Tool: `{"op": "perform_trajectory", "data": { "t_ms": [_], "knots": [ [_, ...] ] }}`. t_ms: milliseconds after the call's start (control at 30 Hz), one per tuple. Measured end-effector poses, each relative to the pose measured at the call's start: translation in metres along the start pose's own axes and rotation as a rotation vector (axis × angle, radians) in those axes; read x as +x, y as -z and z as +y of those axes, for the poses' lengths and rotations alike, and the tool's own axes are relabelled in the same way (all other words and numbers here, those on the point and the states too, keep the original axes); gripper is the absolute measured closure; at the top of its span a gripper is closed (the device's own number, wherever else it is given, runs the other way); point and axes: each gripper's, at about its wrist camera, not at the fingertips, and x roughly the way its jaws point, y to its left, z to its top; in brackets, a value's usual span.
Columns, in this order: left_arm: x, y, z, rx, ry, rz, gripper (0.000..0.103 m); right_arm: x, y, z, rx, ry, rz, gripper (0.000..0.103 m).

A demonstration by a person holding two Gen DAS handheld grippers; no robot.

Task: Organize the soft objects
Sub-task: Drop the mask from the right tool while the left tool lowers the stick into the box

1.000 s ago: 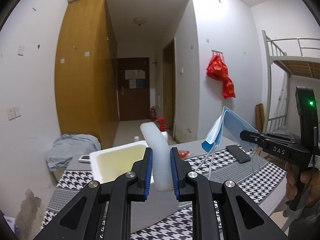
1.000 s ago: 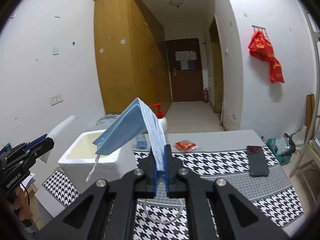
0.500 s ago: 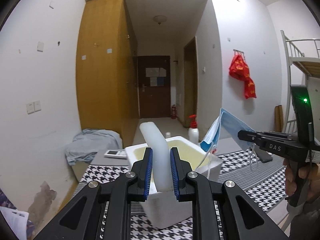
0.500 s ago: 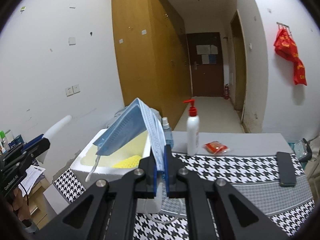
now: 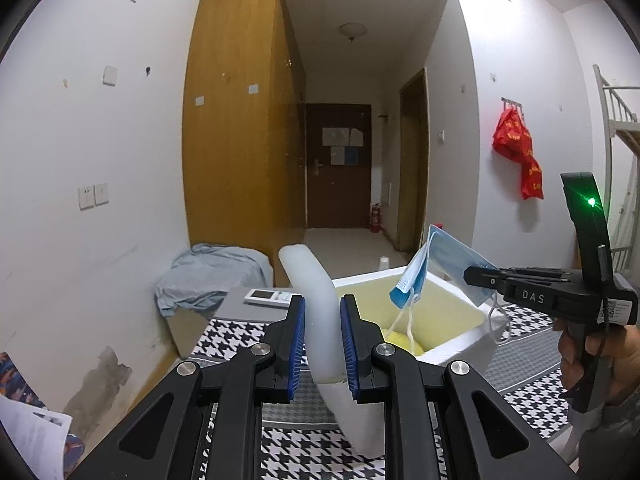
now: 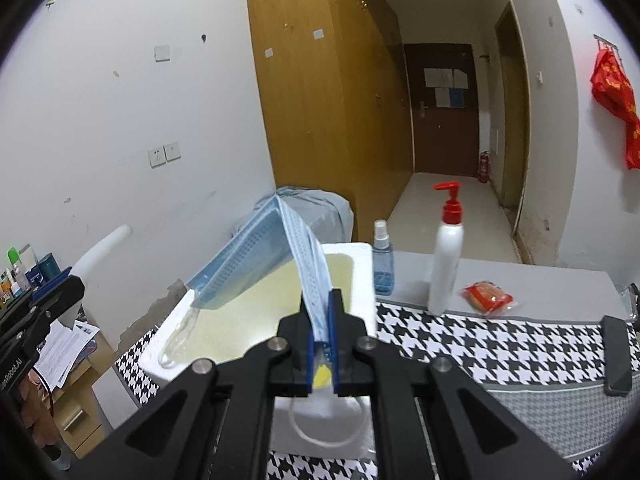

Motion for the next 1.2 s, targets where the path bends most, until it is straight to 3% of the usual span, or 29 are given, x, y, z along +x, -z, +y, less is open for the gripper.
{"op": "perform_trajectory", "data": {
  "t_ms": [200,267,300,333,367,800,1200],
  "knots": [
    [0.010,0.001,0.004,-0.011,-0.004,0.016,0.084,0.025,-0.005,0.010,-0.024,0.013,0.065,0.094],
    [0.012,0.001,0.005,-0.014,-0.002,0.019,0.084,0.030,-0.004,0.015,-0.037,0.017,0.081,0.072],
    [0.013,0.000,0.005,-0.015,-0.001,0.020,0.084,0.030,-0.004,0.016,-0.034,0.022,0.076,0.041],
    [0.014,0.000,0.005,-0.015,-0.001,0.022,0.084,0.030,-0.004,0.016,-0.030,0.025,0.071,0.017],
    [0.015,0.000,0.005,-0.015,-0.001,0.023,0.084,0.028,-0.004,0.015,-0.024,0.027,0.057,0.011],
    [0.025,-0.007,-0.010,0.006,0.054,0.022,0.084,-0.010,-0.005,0.006,-0.016,0.038,-0.031,0.007],
    [0.051,-0.010,-0.041,0.039,0.142,0.050,0.084,-0.046,0.009,-0.022,0.024,0.126,-0.077,0.004]
  ]
}}
